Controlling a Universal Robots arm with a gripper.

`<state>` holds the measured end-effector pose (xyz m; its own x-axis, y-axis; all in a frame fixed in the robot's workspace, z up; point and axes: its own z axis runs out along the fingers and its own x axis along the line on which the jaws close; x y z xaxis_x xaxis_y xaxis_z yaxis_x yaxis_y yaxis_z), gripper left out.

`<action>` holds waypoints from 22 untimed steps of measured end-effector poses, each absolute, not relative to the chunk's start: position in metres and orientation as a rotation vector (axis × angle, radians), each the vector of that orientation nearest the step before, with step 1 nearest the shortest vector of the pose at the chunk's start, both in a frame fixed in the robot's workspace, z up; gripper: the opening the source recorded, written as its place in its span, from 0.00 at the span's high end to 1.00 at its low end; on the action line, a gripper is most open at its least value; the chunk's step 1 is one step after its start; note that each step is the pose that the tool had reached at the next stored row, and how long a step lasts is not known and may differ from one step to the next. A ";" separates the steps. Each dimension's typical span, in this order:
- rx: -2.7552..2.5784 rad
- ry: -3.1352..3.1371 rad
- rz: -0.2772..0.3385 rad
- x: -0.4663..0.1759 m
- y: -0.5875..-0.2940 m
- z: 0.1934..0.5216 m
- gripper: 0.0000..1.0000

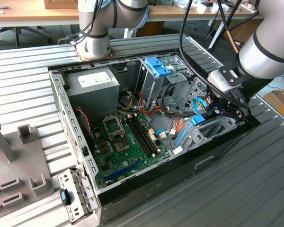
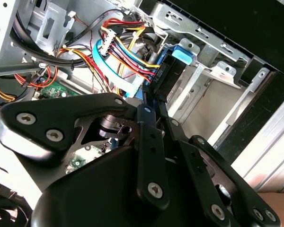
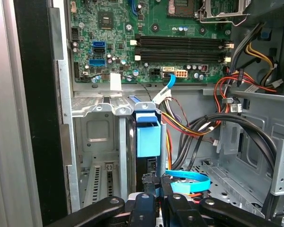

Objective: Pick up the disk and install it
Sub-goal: 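Insert the second disk wire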

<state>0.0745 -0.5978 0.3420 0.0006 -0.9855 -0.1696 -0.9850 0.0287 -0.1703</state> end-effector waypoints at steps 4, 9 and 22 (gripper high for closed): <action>-2.035 2.064 -0.002 0.075 -0.598 0.342 0.84; -2.035 2.064 -0.003 0.075 -0.598 0.342 0.84; -2.035 2.064 -0.003 0.075 -0.598 0.338 0.84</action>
<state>0.0746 -0.5978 0.3376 0.0006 -0.9854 -0.1700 -0.9850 0.0288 -0.1703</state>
